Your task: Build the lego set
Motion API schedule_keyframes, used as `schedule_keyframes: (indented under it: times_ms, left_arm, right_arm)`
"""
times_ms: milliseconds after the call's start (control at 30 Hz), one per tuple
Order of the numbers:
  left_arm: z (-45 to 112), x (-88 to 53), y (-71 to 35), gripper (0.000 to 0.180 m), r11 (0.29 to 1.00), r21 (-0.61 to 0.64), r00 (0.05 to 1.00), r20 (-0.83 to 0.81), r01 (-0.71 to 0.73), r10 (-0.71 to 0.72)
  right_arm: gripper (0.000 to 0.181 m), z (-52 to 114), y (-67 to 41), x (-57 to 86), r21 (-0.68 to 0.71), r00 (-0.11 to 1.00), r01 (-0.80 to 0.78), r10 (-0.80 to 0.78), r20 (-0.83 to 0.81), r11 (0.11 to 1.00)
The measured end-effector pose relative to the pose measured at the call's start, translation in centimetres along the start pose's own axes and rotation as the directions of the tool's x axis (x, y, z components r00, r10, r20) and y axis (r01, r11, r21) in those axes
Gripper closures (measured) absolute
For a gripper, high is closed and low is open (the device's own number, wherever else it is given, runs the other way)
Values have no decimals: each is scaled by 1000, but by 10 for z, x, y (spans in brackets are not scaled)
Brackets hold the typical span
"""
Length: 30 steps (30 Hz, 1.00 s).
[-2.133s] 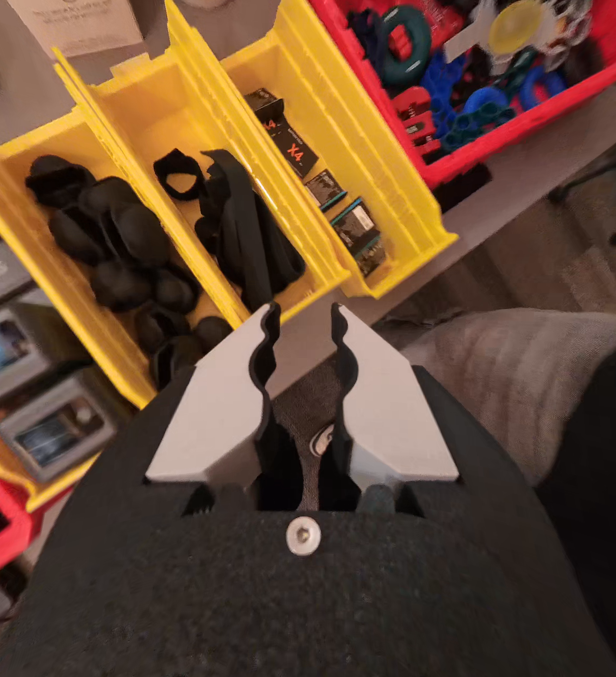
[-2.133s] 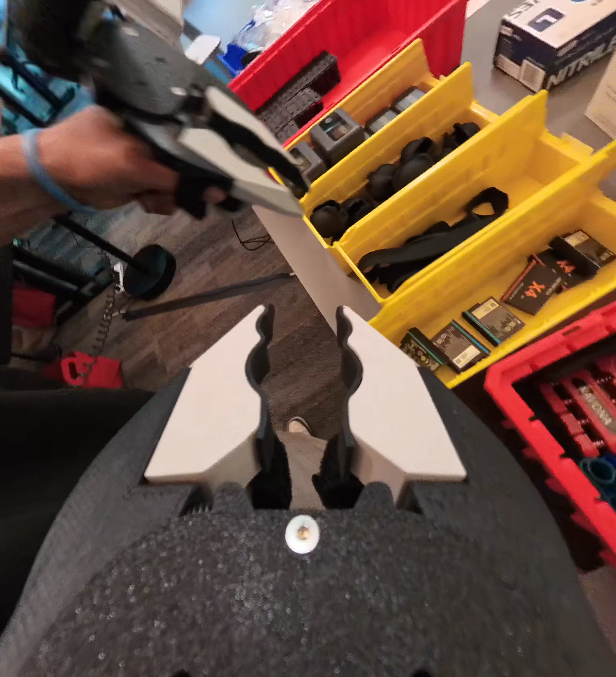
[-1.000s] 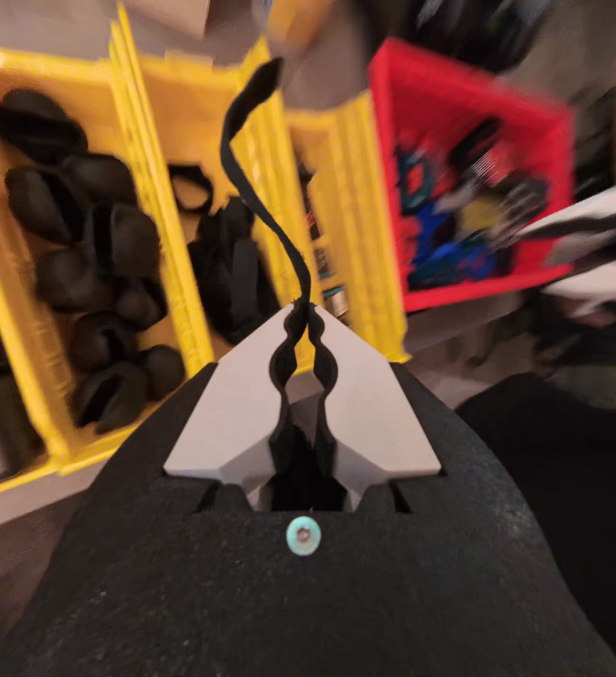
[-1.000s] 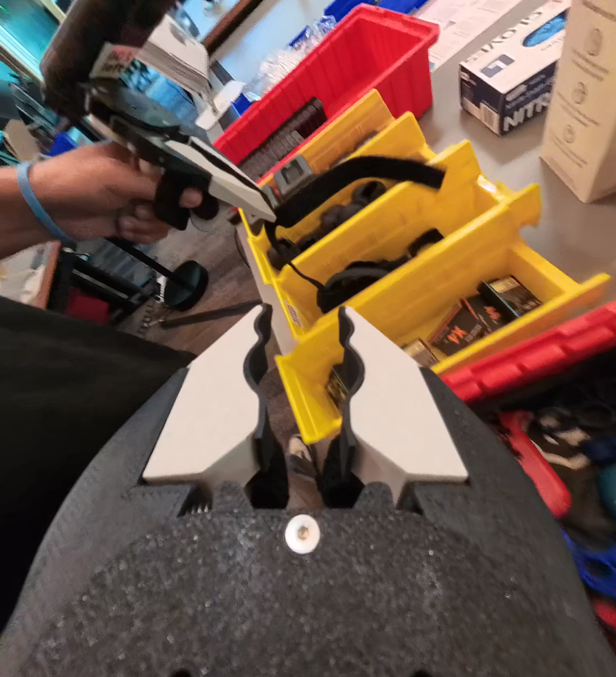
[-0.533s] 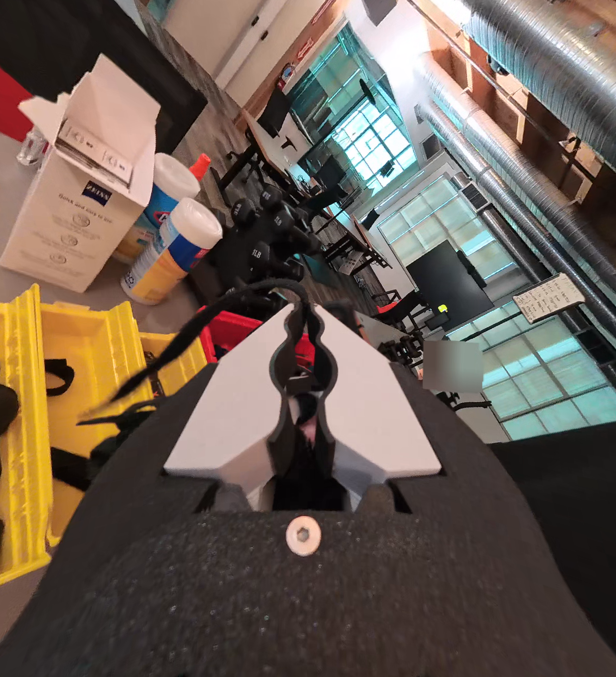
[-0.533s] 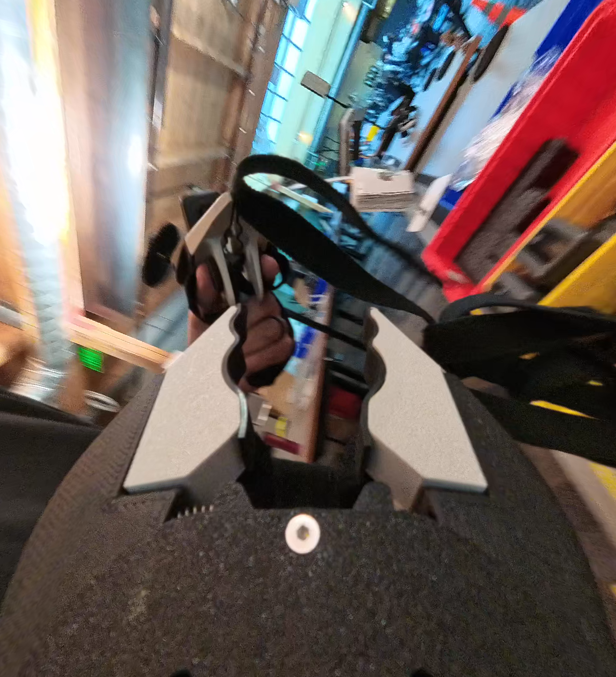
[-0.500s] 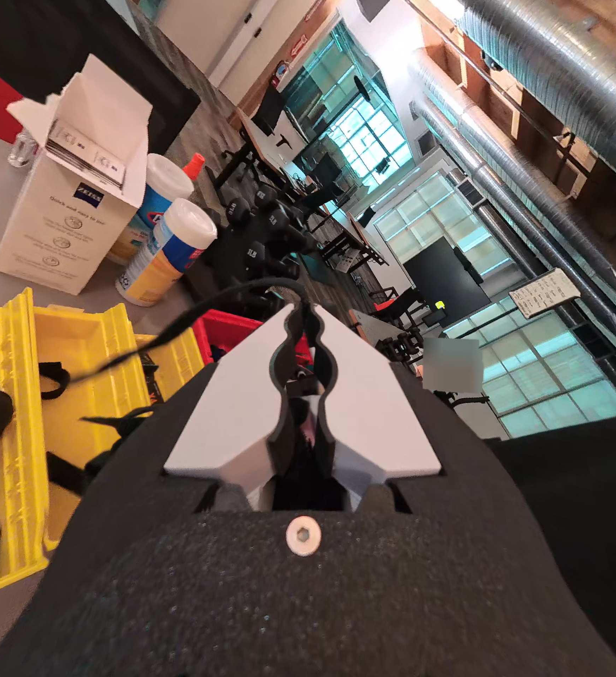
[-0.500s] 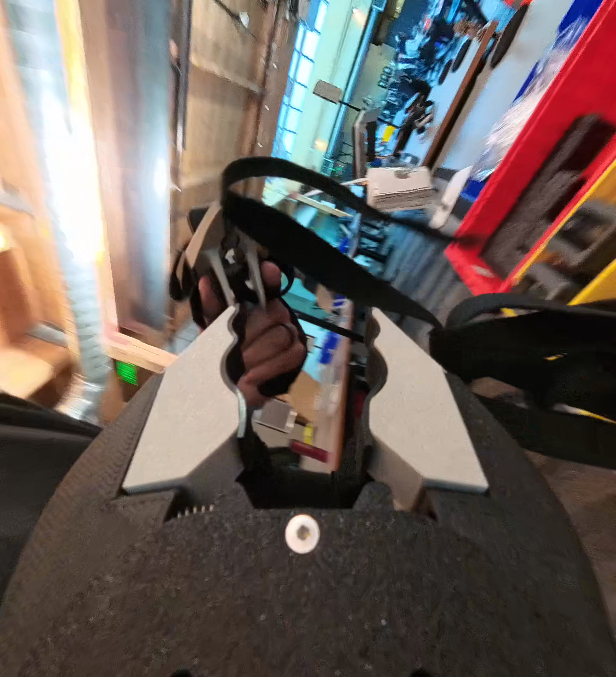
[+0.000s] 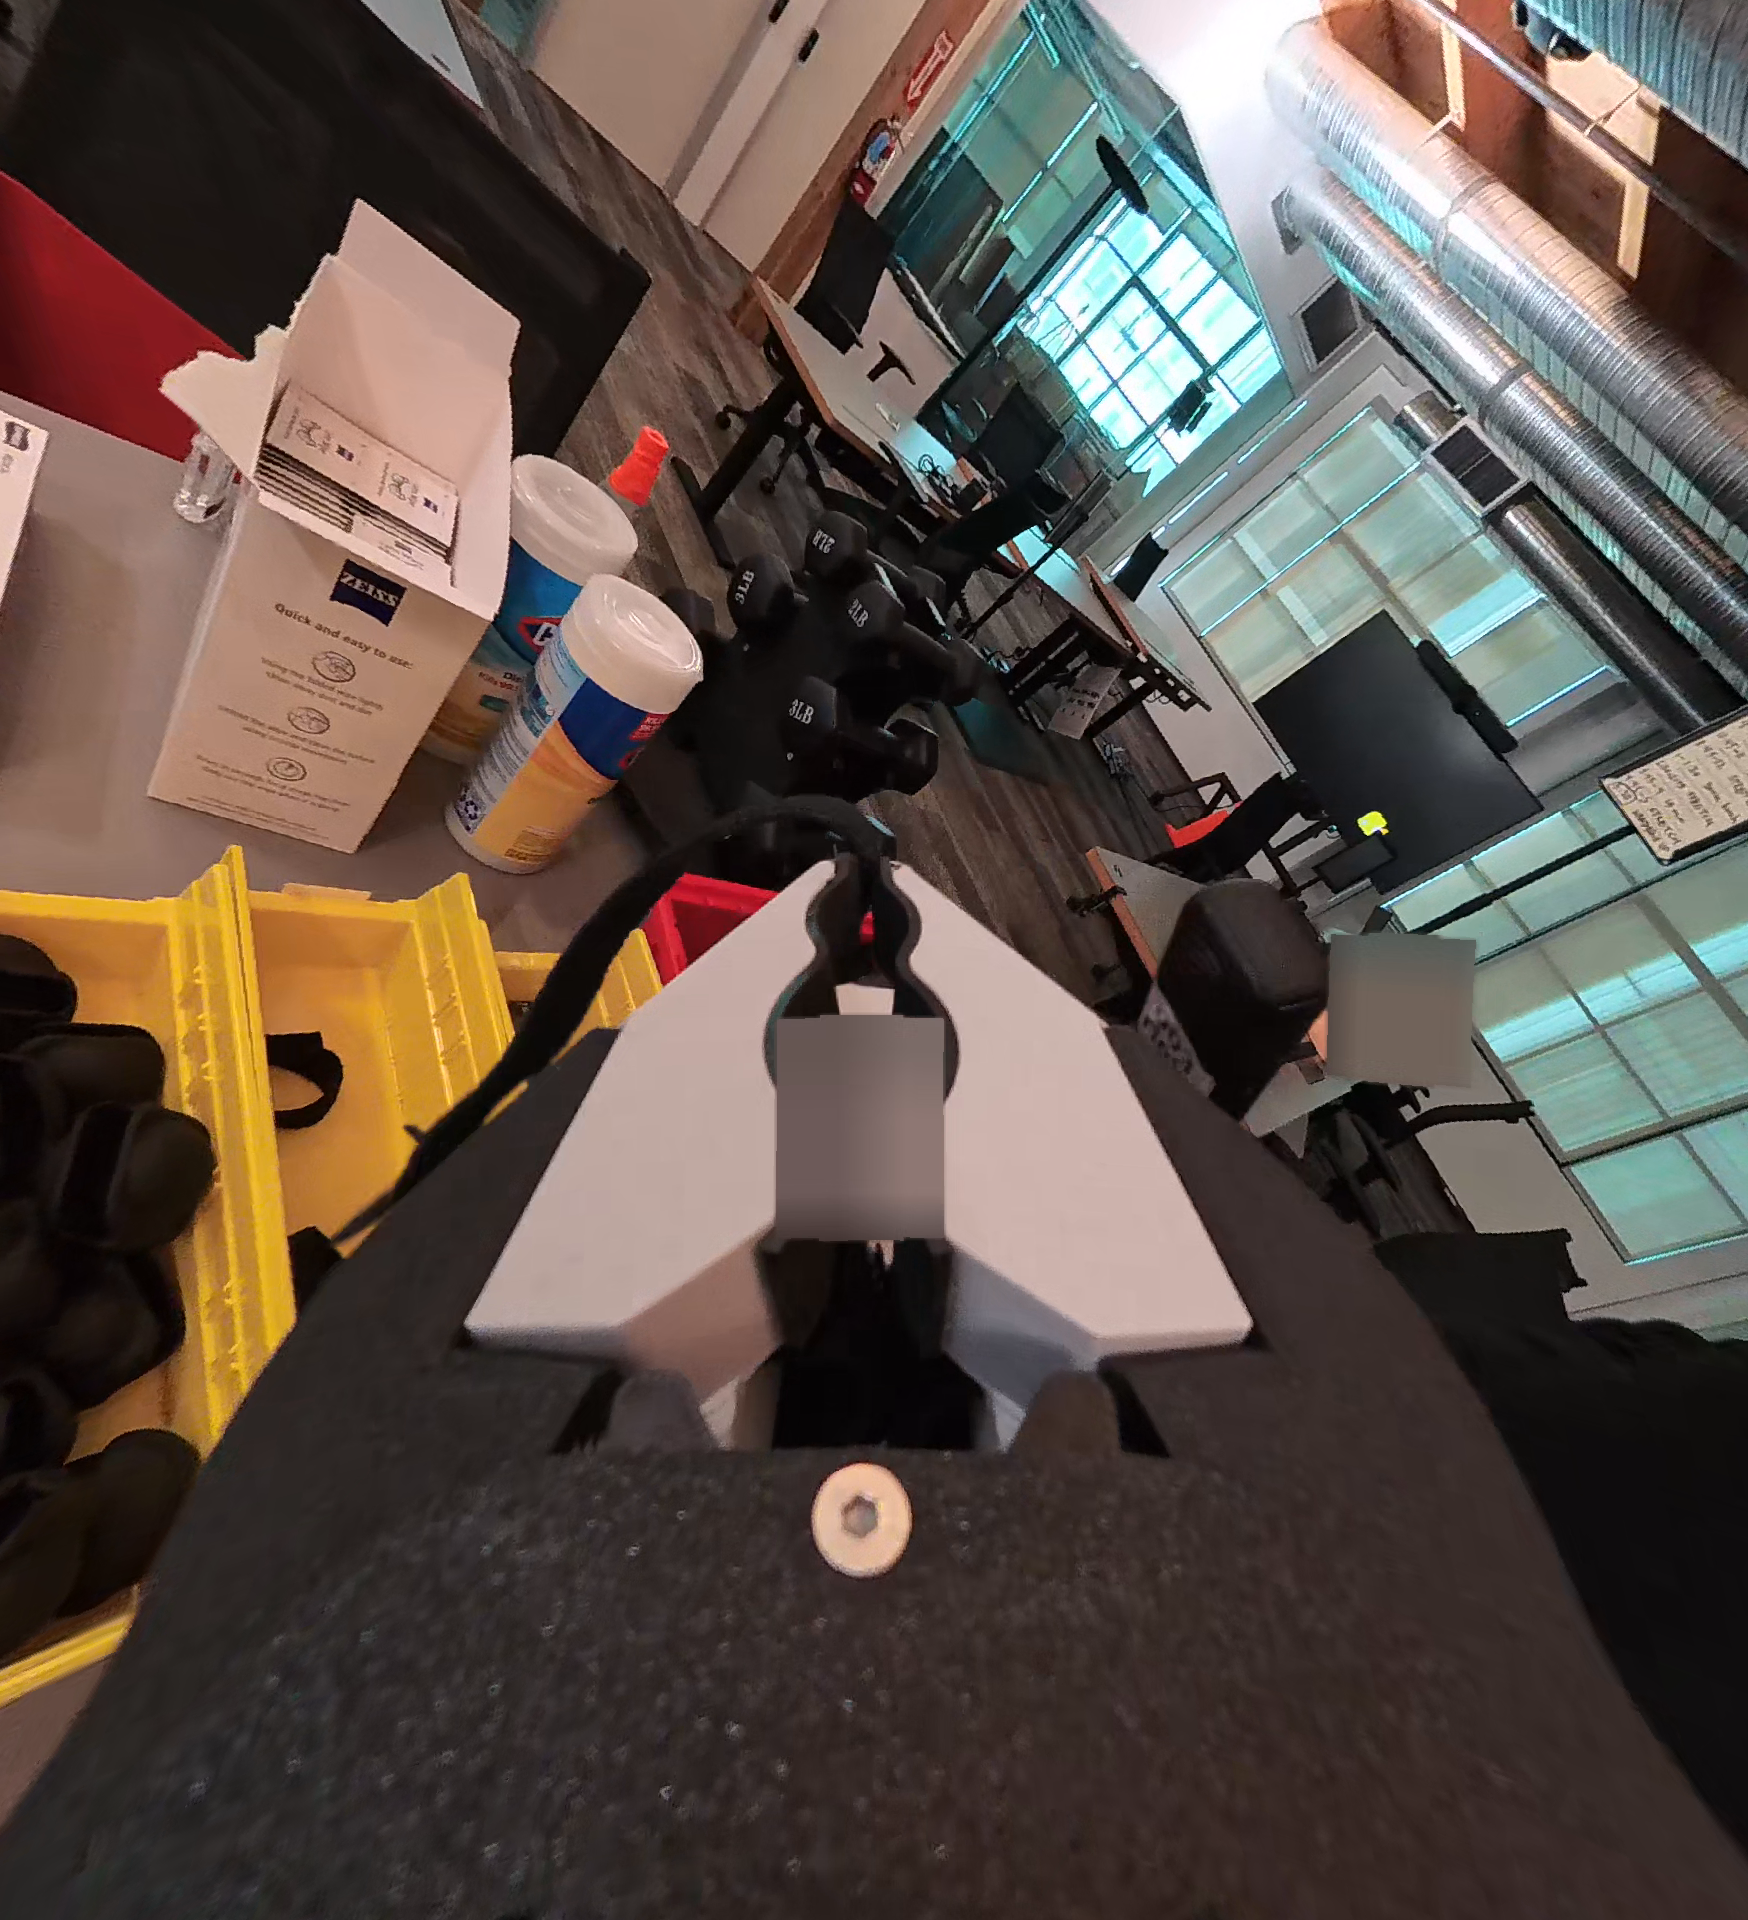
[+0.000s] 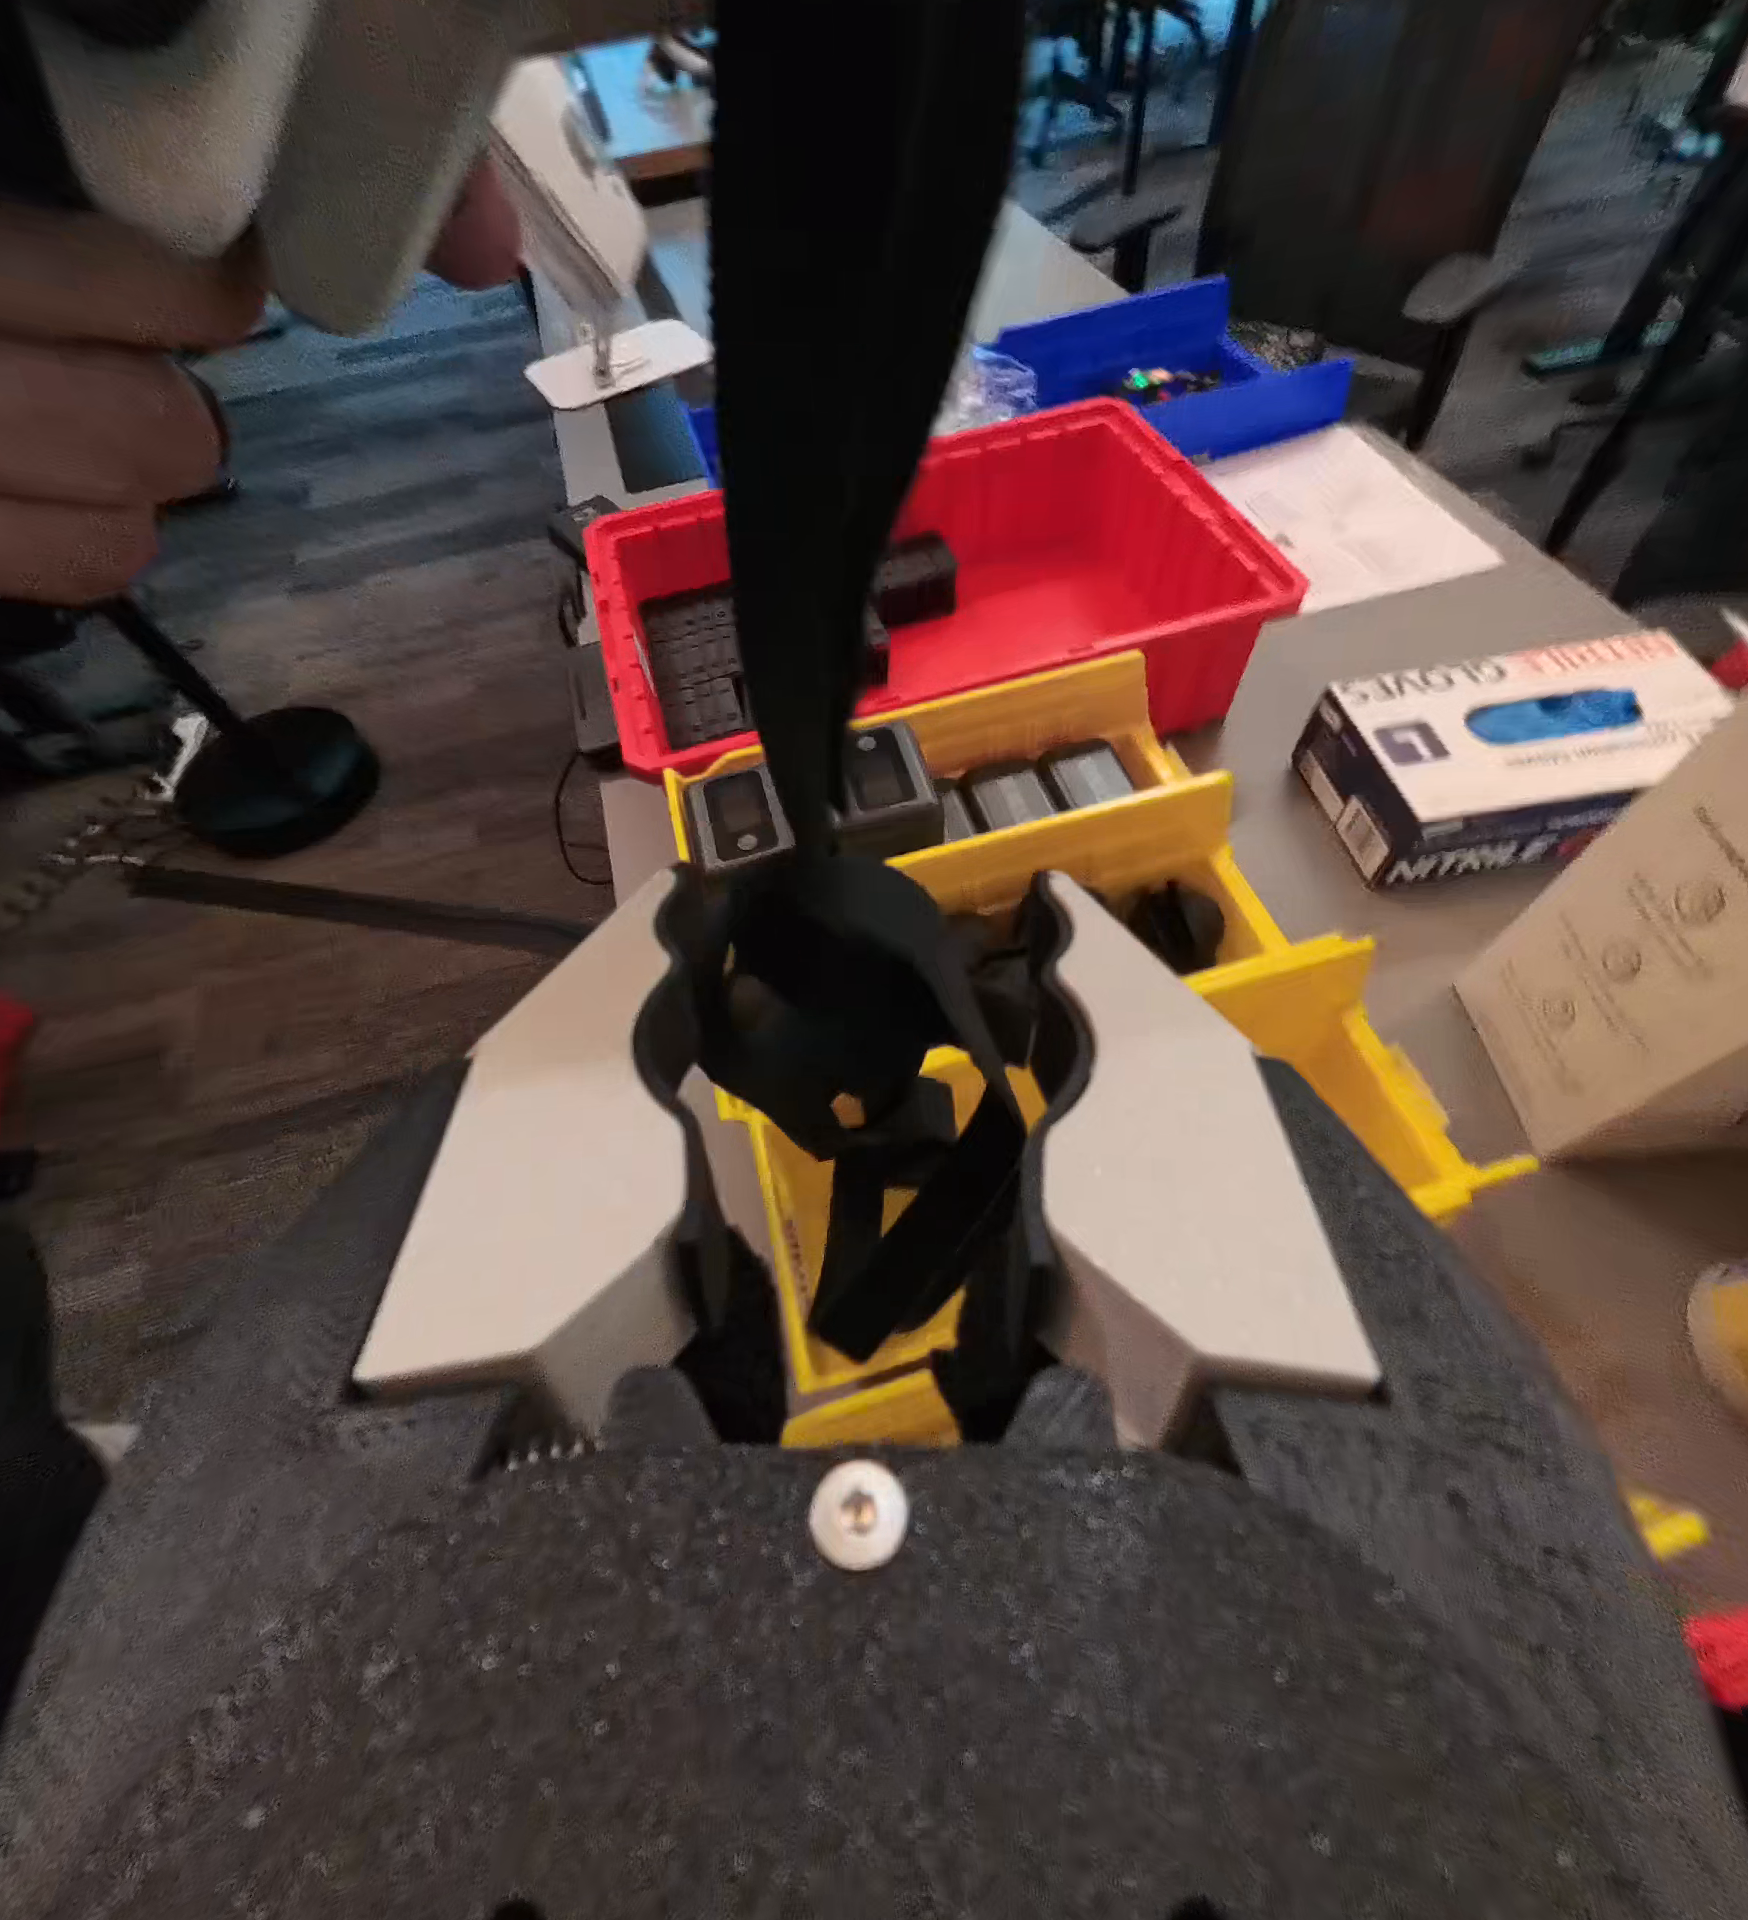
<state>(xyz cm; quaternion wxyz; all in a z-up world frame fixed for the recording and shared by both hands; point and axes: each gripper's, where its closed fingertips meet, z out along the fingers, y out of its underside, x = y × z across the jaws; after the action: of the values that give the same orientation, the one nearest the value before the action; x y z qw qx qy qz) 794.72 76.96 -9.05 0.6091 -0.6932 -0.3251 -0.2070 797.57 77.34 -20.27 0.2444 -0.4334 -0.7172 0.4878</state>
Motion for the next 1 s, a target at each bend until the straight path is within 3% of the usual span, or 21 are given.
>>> schedule_keyframes:
  times_ms: [100,200,267,400,600,667,700,767,867,1000]
  left_arm:
    - [9,3,-2,180,1000,3,1000,-8,3,-3]
    - [15,9,-8,180,1000,4,1000,-21,-8,8]
    - [14,7,-11,180,999,0,999,12,-34,34]
    - [4,-10,-19,180,998,45,996,73,-48,45]
    - [1,-13,-40,180,994,83,993,97,-76,68]
    - [-11,5,-86,180,968,247,999,10,-42,41]
    - [-17,10,-107,180,960,262,995,40,-97,90]
    - [-18,21,-127,180,955,186,972,87,-229,216]
    - [-14,32,-131,180,944,108,949,87,-311,303]
    - [-22,50,-137,180,937,120,945,64,-327,322]
  right_arm:
    - [132,25,14,-8,-83,995,29,-21,94,996]
    - [168,39,31,-1,-119,996,75,-68,62,990]
    - [178,45,45,9,-158,996,78,-71,48,984]
    - [177,48,80,25,-264,994,98,-85,62,959]
    - [178,57,92,22,-270,986,146,-119,116,952]
    - [178,59,158,17,-515,975,187,-93,202,836]
    - [178,58,172,13,-517,979,147,-49,199,843]
    - [179,52,174,13,-505,985,68,22,170,860]
    - [178,54,167,15,-502,986,14,71,148,865]
    - [170,58,178,36,-526,971,-159,228,68,835]
